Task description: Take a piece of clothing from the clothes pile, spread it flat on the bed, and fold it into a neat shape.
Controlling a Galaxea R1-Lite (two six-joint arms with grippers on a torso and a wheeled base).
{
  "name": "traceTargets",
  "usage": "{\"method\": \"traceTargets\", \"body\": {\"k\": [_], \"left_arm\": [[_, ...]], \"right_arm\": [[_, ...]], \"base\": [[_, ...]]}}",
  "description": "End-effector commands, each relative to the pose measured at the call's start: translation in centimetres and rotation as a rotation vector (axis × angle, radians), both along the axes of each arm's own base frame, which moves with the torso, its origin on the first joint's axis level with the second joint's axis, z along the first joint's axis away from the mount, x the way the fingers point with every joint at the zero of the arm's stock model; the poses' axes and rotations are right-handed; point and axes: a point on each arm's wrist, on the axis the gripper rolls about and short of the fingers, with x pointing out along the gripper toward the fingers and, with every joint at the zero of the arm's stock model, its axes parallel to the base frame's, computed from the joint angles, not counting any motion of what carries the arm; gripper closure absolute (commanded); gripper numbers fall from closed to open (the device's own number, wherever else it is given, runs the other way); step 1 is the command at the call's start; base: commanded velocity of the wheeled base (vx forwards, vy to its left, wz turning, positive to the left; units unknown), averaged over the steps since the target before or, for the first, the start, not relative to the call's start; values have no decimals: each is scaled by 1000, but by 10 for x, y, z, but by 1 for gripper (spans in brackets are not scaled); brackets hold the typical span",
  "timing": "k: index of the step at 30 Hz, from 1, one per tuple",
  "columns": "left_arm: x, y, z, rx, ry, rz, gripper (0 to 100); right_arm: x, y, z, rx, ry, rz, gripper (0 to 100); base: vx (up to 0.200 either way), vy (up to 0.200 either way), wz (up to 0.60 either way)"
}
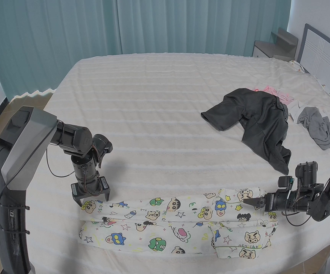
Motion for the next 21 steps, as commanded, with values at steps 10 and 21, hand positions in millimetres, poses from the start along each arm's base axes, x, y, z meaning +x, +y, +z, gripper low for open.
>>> {"method": "traceTargets", "body": {"k": [10,21], "left_arm": [[-5,2,-3,32,18,2,100],[-15,5,35,-1,-104,14,100]], "right_arm": [[0,1,-1,1,3,6,0],[-1,2,-1,5,5,8,0]], "base": [[0,0,0],[0,0,0]]}}
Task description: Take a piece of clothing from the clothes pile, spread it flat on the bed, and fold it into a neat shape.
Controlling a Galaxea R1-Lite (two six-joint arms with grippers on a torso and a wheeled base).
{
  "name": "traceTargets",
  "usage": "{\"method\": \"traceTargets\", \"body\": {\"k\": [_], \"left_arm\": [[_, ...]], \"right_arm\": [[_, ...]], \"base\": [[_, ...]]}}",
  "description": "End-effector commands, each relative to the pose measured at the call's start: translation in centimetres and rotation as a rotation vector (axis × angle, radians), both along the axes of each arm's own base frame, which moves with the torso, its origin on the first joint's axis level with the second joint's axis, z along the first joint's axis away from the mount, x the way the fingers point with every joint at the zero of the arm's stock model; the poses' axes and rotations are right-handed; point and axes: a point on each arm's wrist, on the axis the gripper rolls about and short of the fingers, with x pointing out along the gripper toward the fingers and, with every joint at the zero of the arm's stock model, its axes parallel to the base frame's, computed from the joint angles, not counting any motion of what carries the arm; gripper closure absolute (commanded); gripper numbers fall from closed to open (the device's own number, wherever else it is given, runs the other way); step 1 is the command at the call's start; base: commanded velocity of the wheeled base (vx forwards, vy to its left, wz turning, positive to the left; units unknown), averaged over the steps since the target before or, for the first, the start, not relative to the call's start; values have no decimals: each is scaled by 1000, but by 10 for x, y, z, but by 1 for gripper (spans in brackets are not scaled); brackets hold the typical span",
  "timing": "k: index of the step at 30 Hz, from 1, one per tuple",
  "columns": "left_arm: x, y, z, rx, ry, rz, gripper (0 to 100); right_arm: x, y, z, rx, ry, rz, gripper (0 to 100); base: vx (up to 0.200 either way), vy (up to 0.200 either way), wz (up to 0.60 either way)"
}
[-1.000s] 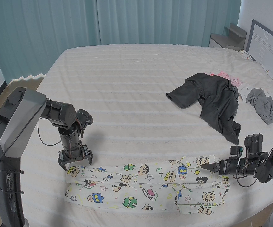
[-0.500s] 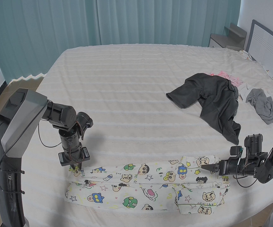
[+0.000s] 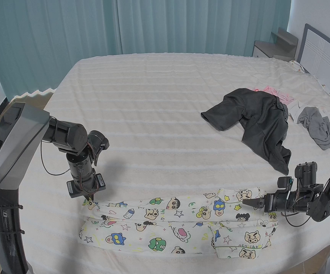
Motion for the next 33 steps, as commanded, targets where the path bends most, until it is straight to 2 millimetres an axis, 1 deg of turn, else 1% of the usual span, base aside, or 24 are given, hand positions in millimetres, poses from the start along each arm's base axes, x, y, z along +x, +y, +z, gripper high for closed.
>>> {"method": "traceTargets", "body": {"k": [1,4,5,8,13,21,27,30,33], "left_arm": [[-8,0,24,-21,-89,-3,100],[-11,0,28,-31,-130,-12,100],[-14,-1,31,-41,-174,-21,100],[-18,0,35,-51,-230,-45,100],[-24,1,36,-63,-318,-80,100],[-29,4,40,-101,-499,-80,100],[-36,6,39,-108,-589,-109,100],[-41,7,38,-119,-676,-124,100],[-43,7,36,-114,-709,-144,100]], "right_arm": [[0,0,0,2,0,1,0],[0,0,0,2,0,1,0],[0,0,0,2,0,0,0],[0,0,0,3,1,-1,0],[0,0,0,4,1,-1,0],[0,0,0,4,1,-1,0],[0,0,0,4,1,-1,0],[0,0,0,4,1,-1,0],[0,0,0,4,1,-1,0]], "base": [[0,0,0],[0,0,0],[0,0,0],[0,0,0],[0,0,0],[0,0,0],[0,0,0],[0,0,0],[0,0,0]]}}
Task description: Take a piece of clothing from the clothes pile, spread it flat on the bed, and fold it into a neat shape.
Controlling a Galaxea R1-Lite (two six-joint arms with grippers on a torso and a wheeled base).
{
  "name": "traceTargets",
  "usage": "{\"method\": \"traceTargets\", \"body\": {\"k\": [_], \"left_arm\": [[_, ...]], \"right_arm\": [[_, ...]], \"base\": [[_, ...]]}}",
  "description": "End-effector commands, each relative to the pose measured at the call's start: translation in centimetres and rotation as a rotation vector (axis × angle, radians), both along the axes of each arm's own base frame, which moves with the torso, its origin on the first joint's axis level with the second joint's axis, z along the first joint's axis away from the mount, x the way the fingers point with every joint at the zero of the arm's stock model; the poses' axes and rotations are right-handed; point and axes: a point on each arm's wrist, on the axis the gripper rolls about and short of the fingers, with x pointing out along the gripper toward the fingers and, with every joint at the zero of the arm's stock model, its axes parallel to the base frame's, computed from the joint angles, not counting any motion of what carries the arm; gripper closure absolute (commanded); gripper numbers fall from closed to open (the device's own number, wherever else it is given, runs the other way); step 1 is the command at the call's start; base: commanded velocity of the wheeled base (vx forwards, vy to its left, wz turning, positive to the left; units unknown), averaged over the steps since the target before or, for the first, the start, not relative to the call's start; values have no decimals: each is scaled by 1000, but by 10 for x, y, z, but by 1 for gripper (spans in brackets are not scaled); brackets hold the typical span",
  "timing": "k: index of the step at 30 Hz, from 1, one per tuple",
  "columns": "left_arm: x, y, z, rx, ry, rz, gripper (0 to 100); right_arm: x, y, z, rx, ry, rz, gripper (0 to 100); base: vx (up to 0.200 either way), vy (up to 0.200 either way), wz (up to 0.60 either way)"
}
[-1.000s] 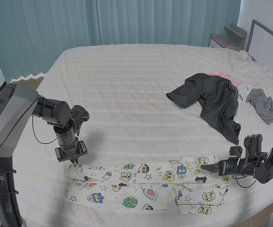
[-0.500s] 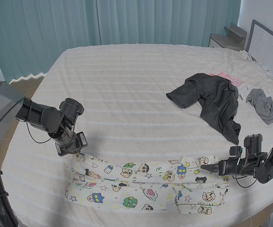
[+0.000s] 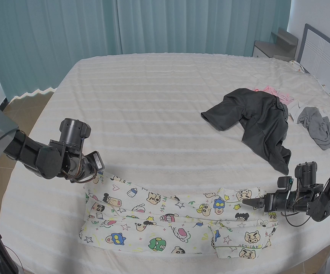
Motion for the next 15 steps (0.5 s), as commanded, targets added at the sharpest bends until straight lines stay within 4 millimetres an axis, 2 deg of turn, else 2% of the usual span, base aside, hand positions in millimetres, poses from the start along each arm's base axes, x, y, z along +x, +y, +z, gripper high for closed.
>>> {"method": "traceTargets", "body": {"k": [1,7,15], "left_arm": [[-14,4,-1,18,-55,-30,100],[-16,5,-4,31,-161,-60,100],[-17,5,-4,33,-210,-67,100]], "right_arm": [[0,0,0,0,0,1,0],[0,0,0,1,0,2,0],[0,0,0,1,0,0,0]], "base": [[0,0,0],[0,0,0],[0,0,0]]}}
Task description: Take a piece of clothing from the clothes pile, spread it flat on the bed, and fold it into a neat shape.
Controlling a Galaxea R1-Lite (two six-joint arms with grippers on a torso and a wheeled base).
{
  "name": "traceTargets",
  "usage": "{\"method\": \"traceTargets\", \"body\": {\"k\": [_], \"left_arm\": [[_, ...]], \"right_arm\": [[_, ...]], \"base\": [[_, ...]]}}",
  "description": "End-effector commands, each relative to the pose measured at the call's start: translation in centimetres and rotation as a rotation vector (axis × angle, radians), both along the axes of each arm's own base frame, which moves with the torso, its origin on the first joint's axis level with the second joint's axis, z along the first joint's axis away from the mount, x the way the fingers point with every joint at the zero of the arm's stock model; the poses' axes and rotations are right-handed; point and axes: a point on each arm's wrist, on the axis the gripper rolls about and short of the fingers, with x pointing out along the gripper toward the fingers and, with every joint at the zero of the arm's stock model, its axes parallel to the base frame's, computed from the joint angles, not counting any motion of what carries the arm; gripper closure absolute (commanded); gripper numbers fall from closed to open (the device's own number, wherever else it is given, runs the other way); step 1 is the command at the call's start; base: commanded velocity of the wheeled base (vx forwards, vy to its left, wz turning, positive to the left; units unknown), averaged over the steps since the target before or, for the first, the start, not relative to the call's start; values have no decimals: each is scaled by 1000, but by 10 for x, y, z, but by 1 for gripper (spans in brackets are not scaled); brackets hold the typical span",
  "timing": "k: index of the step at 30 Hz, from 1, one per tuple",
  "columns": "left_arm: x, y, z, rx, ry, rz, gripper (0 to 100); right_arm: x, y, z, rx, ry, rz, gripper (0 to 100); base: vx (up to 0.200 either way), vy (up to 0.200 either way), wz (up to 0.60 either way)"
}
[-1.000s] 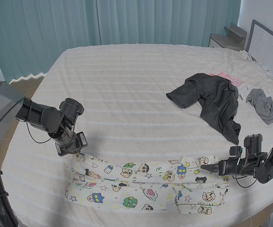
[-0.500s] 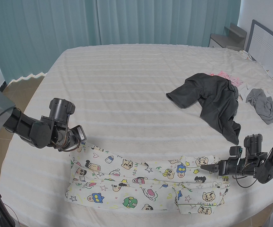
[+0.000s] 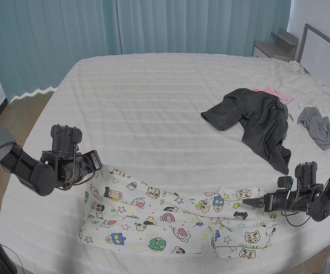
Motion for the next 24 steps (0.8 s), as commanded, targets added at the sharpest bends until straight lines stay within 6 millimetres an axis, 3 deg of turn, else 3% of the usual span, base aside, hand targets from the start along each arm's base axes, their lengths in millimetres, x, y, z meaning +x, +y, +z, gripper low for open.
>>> {"method": "traceTargets", "body": {"k": [1,14,24], "left_arm": [[-4,1,-2,2,-6,-3,100],[-15,3,-7,51,-144,-55,100],[-28,6,-13,96,-156,-87,100]], "right_arm": [[0,0,0,1,2,1,0],[0,0,0,0,2,0,0],[0,0,0,1,2,1,0]], "base": [[0,0,0],[0,0,0],[0,0,0]]}}
